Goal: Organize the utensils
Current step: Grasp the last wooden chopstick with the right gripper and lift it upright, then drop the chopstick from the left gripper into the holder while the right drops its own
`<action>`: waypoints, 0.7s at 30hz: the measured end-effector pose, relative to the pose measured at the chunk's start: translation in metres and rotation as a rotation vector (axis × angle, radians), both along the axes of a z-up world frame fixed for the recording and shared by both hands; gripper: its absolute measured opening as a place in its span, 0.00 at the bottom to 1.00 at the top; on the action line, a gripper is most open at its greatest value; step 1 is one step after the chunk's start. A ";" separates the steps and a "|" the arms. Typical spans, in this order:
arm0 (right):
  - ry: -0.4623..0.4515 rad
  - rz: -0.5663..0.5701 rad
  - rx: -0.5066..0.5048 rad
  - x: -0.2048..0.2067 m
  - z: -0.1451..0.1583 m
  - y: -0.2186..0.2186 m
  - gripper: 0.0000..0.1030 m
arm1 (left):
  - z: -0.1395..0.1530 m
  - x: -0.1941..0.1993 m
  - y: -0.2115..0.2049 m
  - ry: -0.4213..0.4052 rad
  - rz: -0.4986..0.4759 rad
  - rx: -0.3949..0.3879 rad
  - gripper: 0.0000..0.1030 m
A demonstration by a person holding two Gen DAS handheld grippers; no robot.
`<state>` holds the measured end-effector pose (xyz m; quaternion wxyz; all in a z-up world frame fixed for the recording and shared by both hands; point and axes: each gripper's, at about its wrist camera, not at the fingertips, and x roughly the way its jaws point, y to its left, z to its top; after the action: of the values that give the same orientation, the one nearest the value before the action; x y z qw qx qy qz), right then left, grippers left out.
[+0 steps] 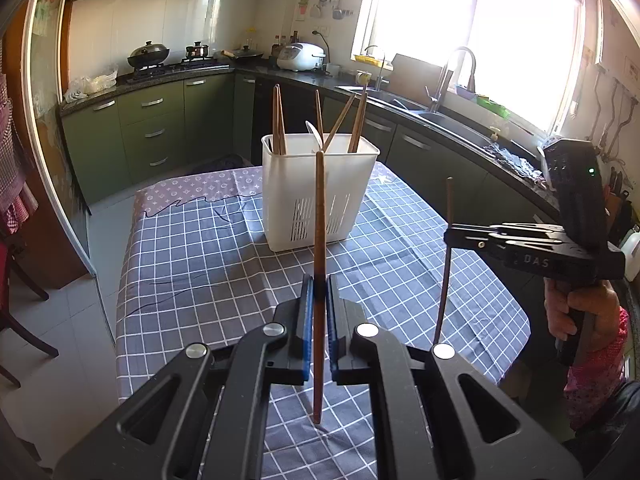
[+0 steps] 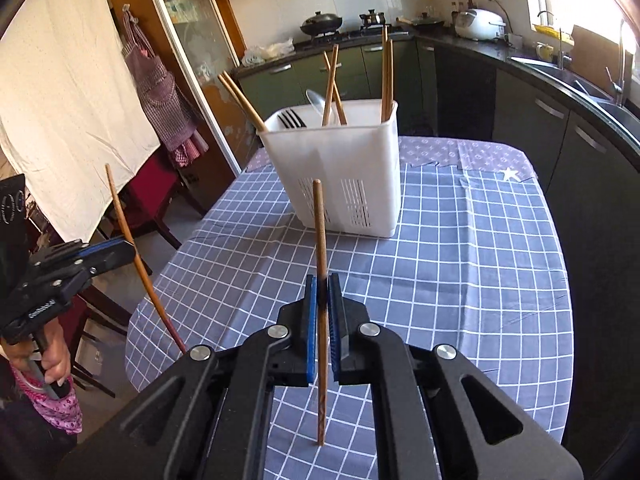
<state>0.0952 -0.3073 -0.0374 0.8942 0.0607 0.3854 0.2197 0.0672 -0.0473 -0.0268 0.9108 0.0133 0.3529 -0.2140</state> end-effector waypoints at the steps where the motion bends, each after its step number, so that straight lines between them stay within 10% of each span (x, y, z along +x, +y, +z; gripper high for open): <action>1: -0.015 -0.002 0.003 -0.003 0.004 -0.002 0.06 | 0.001 0.000 -0.001 -0.001 0.001 0.001 0.06; 21: -0.065 0.002 0.018 -0.003 0.015 -0.009 0.06 | 0.024 0.019 -0.017 -0.020 -0.016 -0.011 0.06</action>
<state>0.0921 -0.3165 -0.0225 0.9054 0.0612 0.3543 0.2259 0.0857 -0.0645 -0.0030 0.9125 0.0134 0.3425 -0.2232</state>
